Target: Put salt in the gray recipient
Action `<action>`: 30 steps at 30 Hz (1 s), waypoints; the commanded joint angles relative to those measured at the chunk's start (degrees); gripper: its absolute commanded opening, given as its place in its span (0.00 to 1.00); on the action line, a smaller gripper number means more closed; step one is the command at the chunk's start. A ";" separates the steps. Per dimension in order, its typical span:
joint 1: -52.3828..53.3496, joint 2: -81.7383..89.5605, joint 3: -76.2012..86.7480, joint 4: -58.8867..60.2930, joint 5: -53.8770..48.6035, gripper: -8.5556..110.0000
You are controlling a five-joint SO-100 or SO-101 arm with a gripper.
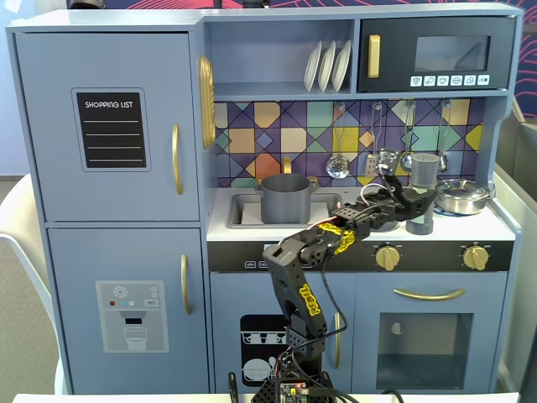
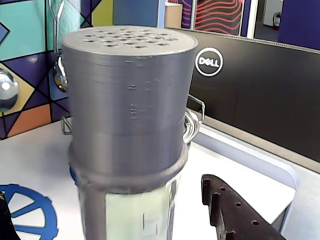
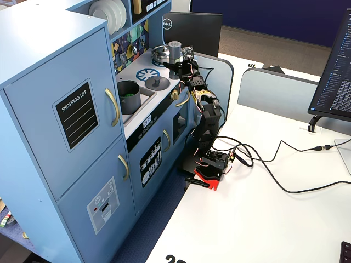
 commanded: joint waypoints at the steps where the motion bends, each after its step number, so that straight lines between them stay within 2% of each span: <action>1: 0.35 -3.43 -8.53 -1.32 0.44 0.53; 7: -0.97 -12.39 -17.67 -0.26 0.97 0.49; 10: -1.58 -15.82 -21.80 0.62 0.62 0.43; 12: -2.37 -17.05 -23.20 0.79 0.53 0.31; 14: -3.16 -17.05 -23.20 1.05 -0.26 0.12; 15: -3.43 -16.79 -23.12 1.14 0.79 0.07; 23: -4.48 -6.50 -23.55 3.52 12.48 0.07; 26: -7.29 -1.14 -28.30 14.24 21.88 0.07; 30: -15.03 3.25 -37.27 32.52 42.80 0.07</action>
